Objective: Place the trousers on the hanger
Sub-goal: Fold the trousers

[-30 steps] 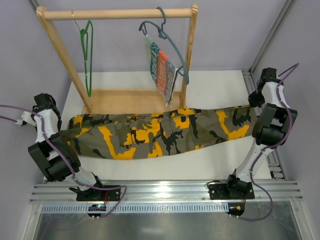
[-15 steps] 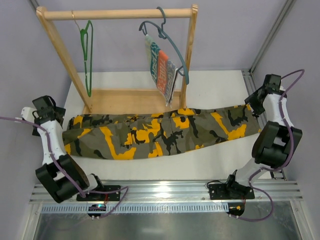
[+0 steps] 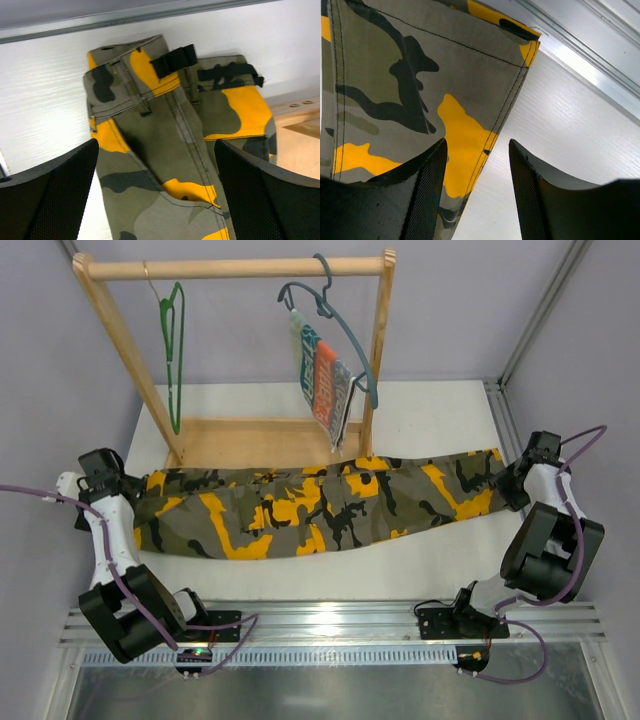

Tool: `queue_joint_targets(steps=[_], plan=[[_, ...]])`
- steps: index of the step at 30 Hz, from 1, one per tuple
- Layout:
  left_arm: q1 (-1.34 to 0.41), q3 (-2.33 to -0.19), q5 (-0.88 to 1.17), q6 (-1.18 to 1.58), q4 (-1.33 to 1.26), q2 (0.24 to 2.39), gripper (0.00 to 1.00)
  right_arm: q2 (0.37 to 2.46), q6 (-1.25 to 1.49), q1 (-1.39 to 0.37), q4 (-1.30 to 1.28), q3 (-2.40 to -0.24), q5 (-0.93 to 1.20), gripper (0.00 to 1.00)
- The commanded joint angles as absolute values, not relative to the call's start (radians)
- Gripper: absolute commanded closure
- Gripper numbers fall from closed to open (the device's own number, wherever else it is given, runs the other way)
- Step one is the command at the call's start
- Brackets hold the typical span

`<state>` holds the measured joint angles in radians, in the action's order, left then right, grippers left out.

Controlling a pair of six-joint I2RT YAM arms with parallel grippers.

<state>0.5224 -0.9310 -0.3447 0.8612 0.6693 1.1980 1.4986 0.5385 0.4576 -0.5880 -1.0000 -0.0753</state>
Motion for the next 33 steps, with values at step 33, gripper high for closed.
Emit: queue_joint_targets(steps=[33], plan=[[0.522, -0.853, -0.541, 1.066, 0.807, 1.160, 0.04, 1.861, 0.680, 0.454, -0.676, -1.166, -0.351, 0.57]])
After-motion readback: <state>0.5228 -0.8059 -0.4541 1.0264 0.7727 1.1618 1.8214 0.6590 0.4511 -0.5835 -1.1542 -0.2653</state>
